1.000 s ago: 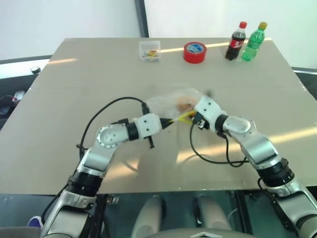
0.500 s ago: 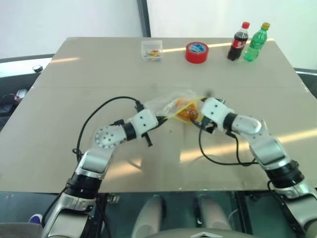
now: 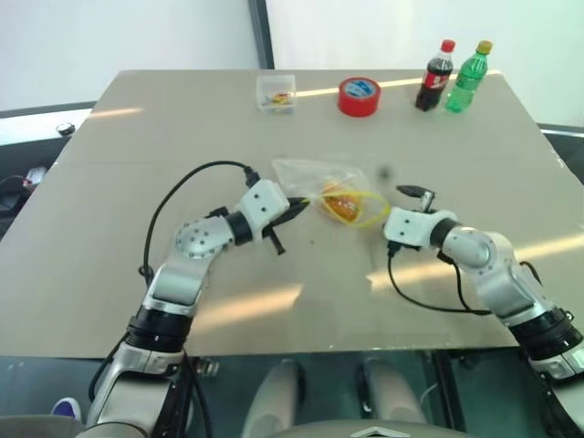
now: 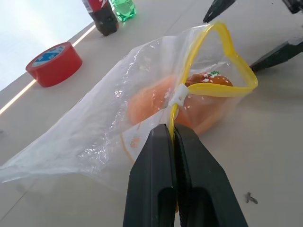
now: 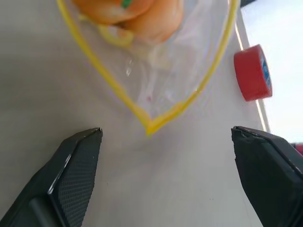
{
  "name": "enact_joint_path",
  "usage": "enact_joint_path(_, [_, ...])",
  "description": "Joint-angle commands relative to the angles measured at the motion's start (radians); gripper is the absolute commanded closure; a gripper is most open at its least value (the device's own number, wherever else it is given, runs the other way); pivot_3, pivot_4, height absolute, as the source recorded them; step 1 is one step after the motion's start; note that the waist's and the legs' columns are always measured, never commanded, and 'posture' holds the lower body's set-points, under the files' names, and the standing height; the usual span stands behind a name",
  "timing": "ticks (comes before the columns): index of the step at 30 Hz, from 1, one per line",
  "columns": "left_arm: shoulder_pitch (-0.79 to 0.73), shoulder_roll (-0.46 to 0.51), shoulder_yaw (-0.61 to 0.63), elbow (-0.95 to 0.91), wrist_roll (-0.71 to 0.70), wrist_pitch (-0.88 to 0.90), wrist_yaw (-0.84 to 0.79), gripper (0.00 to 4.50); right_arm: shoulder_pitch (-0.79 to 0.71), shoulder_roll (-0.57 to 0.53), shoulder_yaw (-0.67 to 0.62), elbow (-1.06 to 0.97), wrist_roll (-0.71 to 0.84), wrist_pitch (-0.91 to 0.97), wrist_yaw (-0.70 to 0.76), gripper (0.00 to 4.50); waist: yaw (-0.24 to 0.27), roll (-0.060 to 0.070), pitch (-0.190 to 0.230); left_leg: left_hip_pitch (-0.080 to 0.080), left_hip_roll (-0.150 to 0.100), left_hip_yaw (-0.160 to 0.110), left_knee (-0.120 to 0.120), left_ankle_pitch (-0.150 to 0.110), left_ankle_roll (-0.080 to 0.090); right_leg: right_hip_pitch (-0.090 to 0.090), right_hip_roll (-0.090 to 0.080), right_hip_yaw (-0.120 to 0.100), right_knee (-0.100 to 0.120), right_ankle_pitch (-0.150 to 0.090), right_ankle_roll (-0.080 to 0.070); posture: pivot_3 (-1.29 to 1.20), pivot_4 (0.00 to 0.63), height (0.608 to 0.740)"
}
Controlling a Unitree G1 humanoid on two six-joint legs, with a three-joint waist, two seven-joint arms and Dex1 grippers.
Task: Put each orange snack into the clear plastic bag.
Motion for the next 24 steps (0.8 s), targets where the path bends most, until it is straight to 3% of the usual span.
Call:
enact_joint_path(1, [-0.024,0.001,0.023,-0.011,-0.017,-0.005,-0.003,4.50,-0.034,0.036,-0.008,0.034,-0.031,-0.060,-0.040,0.59,0.001,0.000,0.000,0.000,0.000,0.000,0.000,0.000,0.000,0.000,0.000,0.000,0.000,0.000,0.000,0.00,0.150,0.740])
enact_joint_path(9, [-0.024,0.005,0.031,-0.014,-0.028,0.006,0.005,4.50,-0.042,0.092,-0.055,0.047,-0.019,-0.082,-0.049,4.47,0.002,0.000,0.000,0.000,0.000,0.000,0.000,0.000,0.000,0.000,0.000,0.000,0.000,0.000,0.000,0.00,0.150,0.740])
enact_joint_path(19, [-0.071,-0.002,0.060,-0.004,-0.073,0.027,0.002,4.50,-0.120,0.025,-0.183,0.061,-0.005,-0.041,-0.039,4.47,0.003,0.000,0.000,0.000,0.000,0.000,0.000,0.000,0.000,0.000,0.000,0.000,0.000,0.000,0.000,0.00,0.150,0.740])
enact_joint_path(24, [-0.260,-0.018,0.076,0.183,-0.079,-0.008,0.009,4.50,-0.283,-0.068,-0.213,0.227,-0.030,-0.077,-0.078,4.47,0.003,0.000,0.000,0.000,-0.001,-0.001,0.001,0.000,0.000,0.000,0.000,-0.001,0.001,0.000,0.000,0.00,0.150,0.740])
